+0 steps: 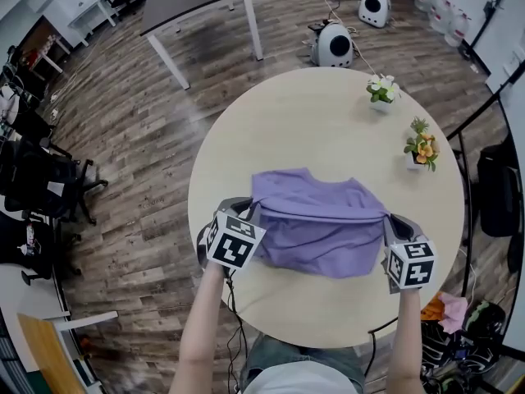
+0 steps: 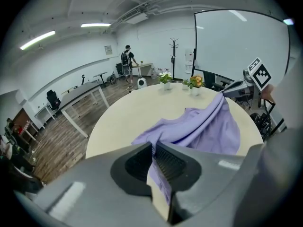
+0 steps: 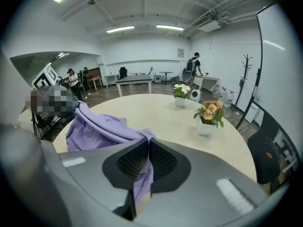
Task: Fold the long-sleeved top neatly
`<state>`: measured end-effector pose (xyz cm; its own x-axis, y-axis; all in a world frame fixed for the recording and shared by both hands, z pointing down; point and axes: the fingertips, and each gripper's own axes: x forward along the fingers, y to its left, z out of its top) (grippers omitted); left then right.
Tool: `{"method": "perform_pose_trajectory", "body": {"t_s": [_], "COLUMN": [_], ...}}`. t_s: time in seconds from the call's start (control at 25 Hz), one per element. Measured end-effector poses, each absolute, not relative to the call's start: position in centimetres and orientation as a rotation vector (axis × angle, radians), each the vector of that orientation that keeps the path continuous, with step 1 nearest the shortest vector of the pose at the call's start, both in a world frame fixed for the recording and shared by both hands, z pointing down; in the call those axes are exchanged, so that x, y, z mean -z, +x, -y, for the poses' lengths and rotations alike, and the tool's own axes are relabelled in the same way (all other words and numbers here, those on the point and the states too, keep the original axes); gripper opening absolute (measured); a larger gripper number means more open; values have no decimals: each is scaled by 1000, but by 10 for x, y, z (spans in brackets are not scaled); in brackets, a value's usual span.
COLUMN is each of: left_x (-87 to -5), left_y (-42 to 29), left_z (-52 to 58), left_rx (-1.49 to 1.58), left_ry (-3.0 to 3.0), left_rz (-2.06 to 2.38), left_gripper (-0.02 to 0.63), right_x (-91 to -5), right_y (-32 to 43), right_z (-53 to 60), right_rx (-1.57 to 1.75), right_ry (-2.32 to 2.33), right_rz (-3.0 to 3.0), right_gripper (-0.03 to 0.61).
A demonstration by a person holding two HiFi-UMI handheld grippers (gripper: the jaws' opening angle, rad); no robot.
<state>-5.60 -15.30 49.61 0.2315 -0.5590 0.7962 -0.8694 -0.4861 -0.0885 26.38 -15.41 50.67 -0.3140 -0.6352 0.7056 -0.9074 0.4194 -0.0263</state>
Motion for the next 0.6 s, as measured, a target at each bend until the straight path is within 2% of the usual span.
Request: {"method": "perform_pose_trajectory", "body": {"t_s": [0.6], "left_x": [-543], "left_y": [-56], "left_z": [210], "left_rx": [-824], "left_ry": [1964], "left_rz": [1228], "left_gripper": [143], "right_x": [-564], "right_y": [260], "right_z": [205], "right_rx": [-728], "right_ry": [1235], "right_rz": [2007], "right_gripper": [41]}}
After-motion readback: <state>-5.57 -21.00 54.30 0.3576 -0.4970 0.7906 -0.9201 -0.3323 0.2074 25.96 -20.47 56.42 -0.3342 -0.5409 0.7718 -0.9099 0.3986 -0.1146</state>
